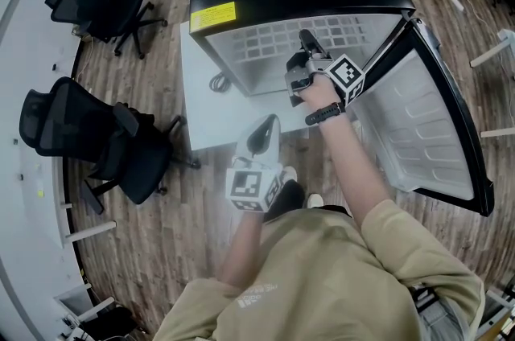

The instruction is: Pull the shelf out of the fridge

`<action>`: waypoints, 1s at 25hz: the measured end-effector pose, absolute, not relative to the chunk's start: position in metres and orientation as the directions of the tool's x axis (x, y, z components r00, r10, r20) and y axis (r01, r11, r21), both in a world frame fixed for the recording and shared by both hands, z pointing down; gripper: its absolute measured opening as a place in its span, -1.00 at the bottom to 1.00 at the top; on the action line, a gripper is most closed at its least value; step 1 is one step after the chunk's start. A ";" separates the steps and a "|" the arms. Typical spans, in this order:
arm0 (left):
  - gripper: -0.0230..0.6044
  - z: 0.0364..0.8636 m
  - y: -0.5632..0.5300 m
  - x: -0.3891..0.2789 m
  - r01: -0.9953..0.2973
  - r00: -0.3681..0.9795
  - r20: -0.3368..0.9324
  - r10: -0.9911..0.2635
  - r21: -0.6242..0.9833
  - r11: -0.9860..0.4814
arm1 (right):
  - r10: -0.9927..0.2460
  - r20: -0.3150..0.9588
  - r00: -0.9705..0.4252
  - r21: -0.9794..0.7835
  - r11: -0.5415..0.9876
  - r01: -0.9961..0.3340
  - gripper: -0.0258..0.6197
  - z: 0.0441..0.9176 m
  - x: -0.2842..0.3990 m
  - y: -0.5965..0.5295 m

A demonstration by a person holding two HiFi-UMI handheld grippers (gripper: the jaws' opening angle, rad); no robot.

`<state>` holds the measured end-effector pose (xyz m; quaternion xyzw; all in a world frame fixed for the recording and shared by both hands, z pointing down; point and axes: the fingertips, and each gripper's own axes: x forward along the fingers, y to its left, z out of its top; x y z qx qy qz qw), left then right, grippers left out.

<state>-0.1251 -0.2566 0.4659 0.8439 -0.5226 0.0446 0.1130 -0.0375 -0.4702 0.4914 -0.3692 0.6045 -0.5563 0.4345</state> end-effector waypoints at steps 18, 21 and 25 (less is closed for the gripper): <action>-0.92 0.458 -0.235 -0.111 -0.883 0.463 0.157 -0.873 0.166 -0.438 | -0.919 -0.105 -0.379 -0.994 0.108 0.015 -0.84 0.492 -0.032 -0.412; -0.92 0.457 -0.228 -0.106 -0.880 0.469 0.156 -0.869 0.169 -0.445 | -0.917 -0.102 -0.386 -0.994 0.106 0.010 -0.84 0.492 -0.031 -0.402; -0.92 0.457 -0.217 -0.102 -0.878 0.471 0.150 -0.869 0.170 -0.447 | -0.915 -0.093 -0.393 -0.995 0.104 -0.005 -0.84 0.492 -0.030 -0.387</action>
